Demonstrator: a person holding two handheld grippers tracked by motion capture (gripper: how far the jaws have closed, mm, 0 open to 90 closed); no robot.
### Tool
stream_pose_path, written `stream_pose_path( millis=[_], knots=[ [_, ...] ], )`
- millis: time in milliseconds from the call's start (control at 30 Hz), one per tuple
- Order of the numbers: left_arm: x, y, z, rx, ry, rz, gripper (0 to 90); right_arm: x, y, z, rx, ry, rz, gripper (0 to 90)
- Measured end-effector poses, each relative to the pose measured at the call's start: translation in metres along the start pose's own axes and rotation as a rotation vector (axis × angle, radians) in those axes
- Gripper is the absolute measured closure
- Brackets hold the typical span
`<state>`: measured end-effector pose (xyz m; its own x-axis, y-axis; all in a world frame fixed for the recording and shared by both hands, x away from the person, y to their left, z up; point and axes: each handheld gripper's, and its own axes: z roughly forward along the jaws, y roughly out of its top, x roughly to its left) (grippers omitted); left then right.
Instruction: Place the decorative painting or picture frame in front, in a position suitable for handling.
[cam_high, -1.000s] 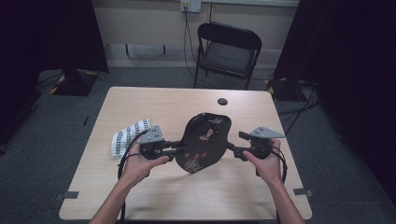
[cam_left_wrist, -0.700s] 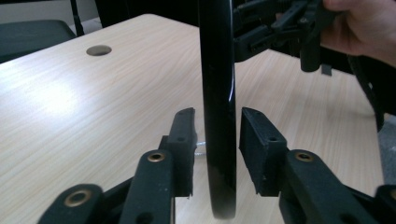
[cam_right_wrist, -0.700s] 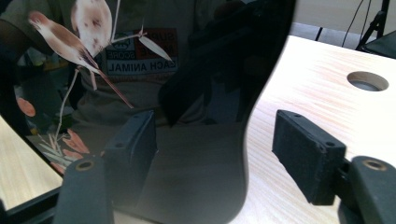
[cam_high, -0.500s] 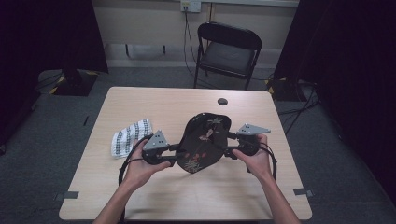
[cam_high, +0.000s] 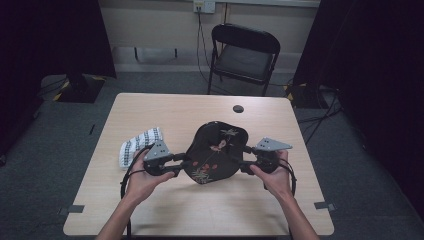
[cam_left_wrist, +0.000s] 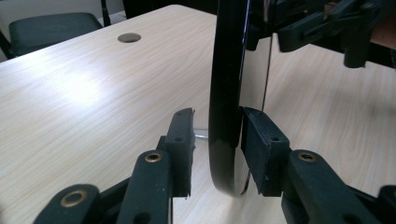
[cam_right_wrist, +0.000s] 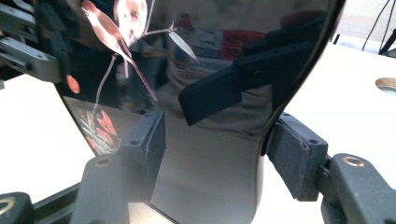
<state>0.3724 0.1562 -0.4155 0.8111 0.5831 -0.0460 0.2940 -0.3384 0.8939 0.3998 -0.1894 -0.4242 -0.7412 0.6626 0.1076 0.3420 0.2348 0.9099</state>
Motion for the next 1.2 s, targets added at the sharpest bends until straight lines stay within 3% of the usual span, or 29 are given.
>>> stream_pose_path(
  millis=[200,300,533,733,767,867,1033,1200],
  knots=[
    [0.003,-0.002,-0.001,-0.003,0.033,-0.002,63.4,0.002,-0.002,0.001,0.007,0.026,0.015,39.1],
    [0.006,-0.003,-0.002,-0.005,0.036,-0.018,63.4,0.004,-0.003,0.002,0.019,0.020,0.001,44.3],
    [0.010,-0.006,-0.002,0.000,0.041,-0.028,61.6,0.005,-0.004,0.002,0.057,0.027,0.049,46.3],
    [0.010,-0.006,-0.002,0.004,0.042,-0.028,60.5,0.006,-0.004,0.005,0.066,0.032,0.039,38.3],
    [0.010,-0.006,-0.001,0.005,0.042,-0.029,60.2,0.006,-0.005,0.007,0.043,0.036,0.061,34.6],
    [0.009,-0.007,0.000,0.010,0.038,-0.027,59.1,0.006,-0.007,0.008,0.045,0.024,0.081,38.4],
    [0.010,-0.006,-0.002,0.004,0.038,-0.036,58.5,0.000,-0.006,0.004,0.031,-0.003,0.117,34.2],
    [0.012,-0.005,-0.006,-0.007,0.040,-0.037,58.5,-0.005,0.000,-0.006,0.018,-0.023,0.095,38.3]
  ],
)
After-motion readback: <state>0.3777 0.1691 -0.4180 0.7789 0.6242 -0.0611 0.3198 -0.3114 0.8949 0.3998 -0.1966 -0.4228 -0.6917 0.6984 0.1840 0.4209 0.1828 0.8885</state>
